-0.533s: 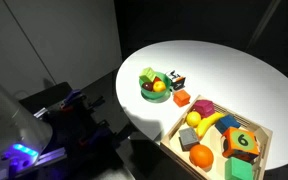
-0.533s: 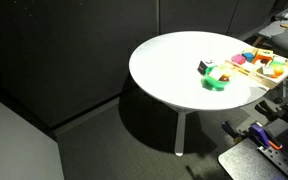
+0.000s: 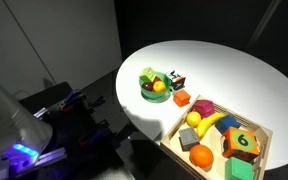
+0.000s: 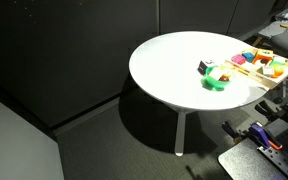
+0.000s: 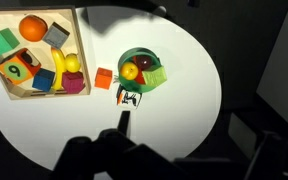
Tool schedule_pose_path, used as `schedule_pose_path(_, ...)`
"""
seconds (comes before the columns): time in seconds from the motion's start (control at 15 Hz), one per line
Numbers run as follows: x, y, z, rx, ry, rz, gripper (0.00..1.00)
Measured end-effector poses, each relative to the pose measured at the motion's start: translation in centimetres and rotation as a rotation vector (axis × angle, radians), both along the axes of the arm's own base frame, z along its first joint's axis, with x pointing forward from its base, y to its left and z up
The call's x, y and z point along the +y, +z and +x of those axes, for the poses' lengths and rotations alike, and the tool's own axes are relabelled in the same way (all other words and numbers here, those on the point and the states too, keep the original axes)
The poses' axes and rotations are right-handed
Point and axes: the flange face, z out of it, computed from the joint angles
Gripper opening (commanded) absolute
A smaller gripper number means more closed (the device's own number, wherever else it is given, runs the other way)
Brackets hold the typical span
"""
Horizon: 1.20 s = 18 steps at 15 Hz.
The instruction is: Remove the yellow block from the green bowl and put it on the table
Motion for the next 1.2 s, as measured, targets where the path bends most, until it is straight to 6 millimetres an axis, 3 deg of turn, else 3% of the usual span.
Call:
schedule_pose_path(0.47,1.2,-1.0,3.2,-0.019,-0.009,0.004,1.0)
schedule_pose_path(1.2,5.3,-3.9,12.4,0.148,-0.079,-0.074,1.0)
